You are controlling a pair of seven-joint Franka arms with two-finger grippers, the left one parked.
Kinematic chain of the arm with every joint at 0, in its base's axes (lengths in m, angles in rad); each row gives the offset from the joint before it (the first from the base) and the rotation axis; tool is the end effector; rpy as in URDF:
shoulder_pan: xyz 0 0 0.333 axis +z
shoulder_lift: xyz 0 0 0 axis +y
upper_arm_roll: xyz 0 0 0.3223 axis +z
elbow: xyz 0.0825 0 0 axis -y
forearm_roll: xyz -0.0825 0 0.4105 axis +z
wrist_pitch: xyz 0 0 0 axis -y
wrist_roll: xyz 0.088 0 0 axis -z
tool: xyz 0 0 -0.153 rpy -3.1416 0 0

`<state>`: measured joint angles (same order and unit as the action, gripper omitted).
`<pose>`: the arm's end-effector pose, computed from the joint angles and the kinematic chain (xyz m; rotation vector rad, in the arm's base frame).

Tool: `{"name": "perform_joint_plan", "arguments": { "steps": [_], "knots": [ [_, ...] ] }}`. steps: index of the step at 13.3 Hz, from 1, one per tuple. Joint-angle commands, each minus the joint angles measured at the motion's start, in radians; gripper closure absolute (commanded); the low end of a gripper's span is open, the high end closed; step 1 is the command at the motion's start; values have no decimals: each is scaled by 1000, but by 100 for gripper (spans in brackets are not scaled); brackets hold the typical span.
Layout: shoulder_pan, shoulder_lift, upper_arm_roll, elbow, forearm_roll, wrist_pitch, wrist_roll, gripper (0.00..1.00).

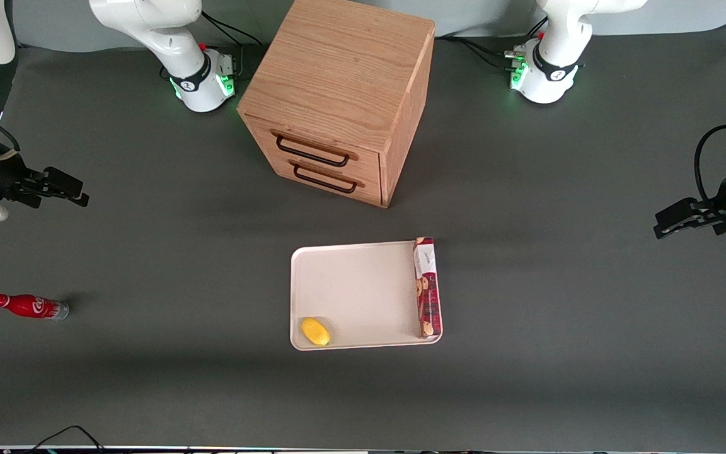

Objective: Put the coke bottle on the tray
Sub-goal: 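Move the open right gripper toward the red Coca-Cola bottle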

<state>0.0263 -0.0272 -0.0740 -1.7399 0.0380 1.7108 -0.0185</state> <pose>0.5791 -0.0227 0.5279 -3.1015 0.0535 0.0010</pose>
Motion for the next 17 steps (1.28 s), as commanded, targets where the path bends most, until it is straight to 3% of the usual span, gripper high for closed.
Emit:
{"name": "perform_joint_plan", "arguments": {
  "steps": [1, 9, 12, 17],
  "knots": [
    [6, 6, -9, 20, 11, -14, -21, 0],
    [1, 7, -7, 10, -3, -14, -23, 0],
    [-3, 9, -4, 0, -81, -14, -20, 0],
    [-106, 16, -4, -13, -150, 12, -109, 0]
  ]
}}
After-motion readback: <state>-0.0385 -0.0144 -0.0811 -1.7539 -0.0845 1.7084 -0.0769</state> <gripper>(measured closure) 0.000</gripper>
